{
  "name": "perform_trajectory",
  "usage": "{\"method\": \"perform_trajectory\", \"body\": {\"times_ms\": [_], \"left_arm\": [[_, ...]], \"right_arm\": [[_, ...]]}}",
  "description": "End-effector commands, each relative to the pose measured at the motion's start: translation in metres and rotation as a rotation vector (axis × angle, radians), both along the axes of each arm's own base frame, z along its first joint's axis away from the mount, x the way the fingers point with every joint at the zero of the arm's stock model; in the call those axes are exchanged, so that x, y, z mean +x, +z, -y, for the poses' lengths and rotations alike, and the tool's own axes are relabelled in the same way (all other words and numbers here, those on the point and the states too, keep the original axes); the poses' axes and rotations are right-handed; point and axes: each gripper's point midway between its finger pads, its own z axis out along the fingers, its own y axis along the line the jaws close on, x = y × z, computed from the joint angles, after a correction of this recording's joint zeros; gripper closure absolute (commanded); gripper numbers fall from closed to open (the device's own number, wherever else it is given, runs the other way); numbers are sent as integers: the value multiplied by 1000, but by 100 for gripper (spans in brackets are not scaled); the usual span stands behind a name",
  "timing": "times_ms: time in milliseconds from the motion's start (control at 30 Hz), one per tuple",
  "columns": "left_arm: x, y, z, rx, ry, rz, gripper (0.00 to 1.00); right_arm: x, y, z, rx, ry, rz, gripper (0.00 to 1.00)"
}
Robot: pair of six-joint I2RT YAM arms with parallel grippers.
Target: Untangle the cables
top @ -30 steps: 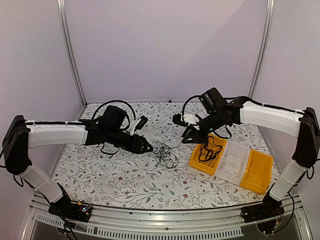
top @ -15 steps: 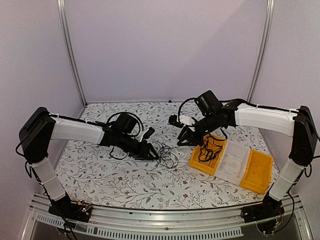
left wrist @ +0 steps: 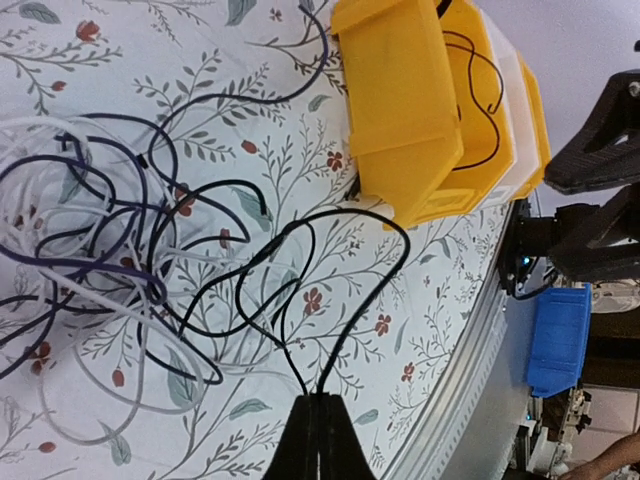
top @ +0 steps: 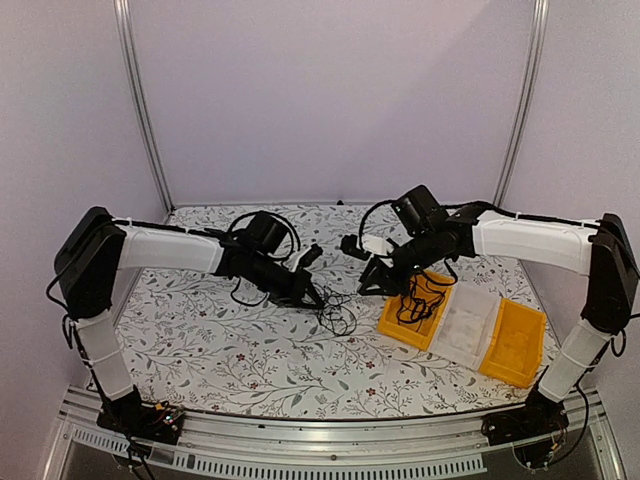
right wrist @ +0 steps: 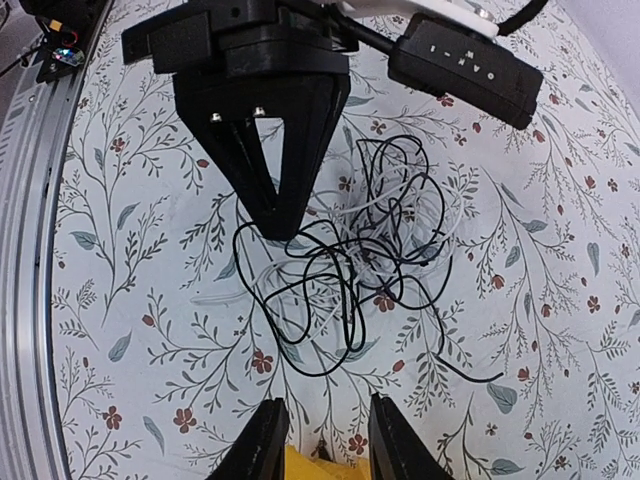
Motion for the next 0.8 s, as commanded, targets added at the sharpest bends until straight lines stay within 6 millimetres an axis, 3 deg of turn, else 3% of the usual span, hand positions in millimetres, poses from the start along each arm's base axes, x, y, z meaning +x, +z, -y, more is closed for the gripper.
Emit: {"method": "perform_trajectory", "body": {"times_ms": [0,167,367,600,767], "left_arm": [[4,65,1,-64,-29,172,100],[8,131,-4,-143,-51,391,100],[14,184,-10,-175,-39,541,100],[13,197,-7,-192,-57,557,100],[12,202,-5,-215,-56,567,100]], "right_arm": [[5,36,-4,62,-4,73,68],[9,57,-16,116,20,86,62],[21,111,-36,245,16,101,47],[37,161,-45,333,-50,136,47],[33,159,-46,333,-25,125,59]]}}
